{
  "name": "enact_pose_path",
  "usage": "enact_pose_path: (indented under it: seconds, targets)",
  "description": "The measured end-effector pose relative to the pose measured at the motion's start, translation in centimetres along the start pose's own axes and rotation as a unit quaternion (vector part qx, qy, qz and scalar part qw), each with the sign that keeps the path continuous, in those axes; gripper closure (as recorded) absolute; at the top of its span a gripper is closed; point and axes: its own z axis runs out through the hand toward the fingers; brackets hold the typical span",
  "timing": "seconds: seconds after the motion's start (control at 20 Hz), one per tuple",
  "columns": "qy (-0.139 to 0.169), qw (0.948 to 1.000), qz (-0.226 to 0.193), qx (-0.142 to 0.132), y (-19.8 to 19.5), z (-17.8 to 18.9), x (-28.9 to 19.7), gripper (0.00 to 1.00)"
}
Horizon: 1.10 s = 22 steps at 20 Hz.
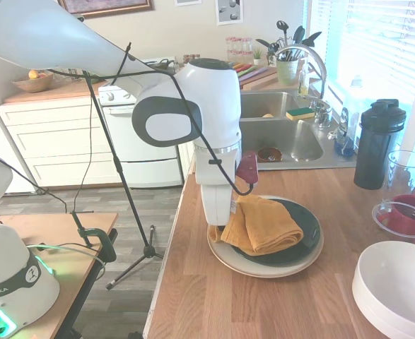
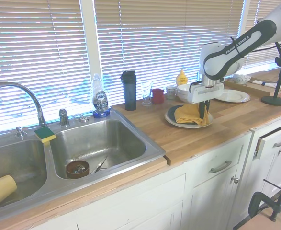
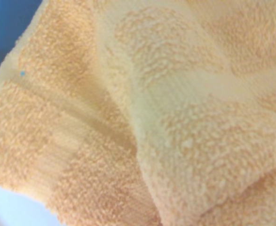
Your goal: Wipe the blue plate in counterclockwise motion
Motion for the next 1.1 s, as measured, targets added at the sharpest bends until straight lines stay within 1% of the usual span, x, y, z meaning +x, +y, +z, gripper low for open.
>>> enact_pose_path:
  seconds: [0.2, 0.3, 0.75, 0.95, 1.1]
  targets:
    - [-0.009, 0.9999, 0.013, 0.004, 1.3, 0.3, 1.8, 1.0]
    - [-0.012, 0.9998, 0.015, 0.003, 1.3, 0.4, 2.4, 1.0]
    - [-0.03, 0.9993, 0.014, -0.014, -2.2, 0.6, 5.2, 1.0]
    - [-0.031, 0.9993, 0.012, -0.015, -3.1, 0.2, 5.7, 1.0]
    - [-0.03, 0.9994, 0.003, -0.014, -4.5, -0.6, 5.2, 1.0]
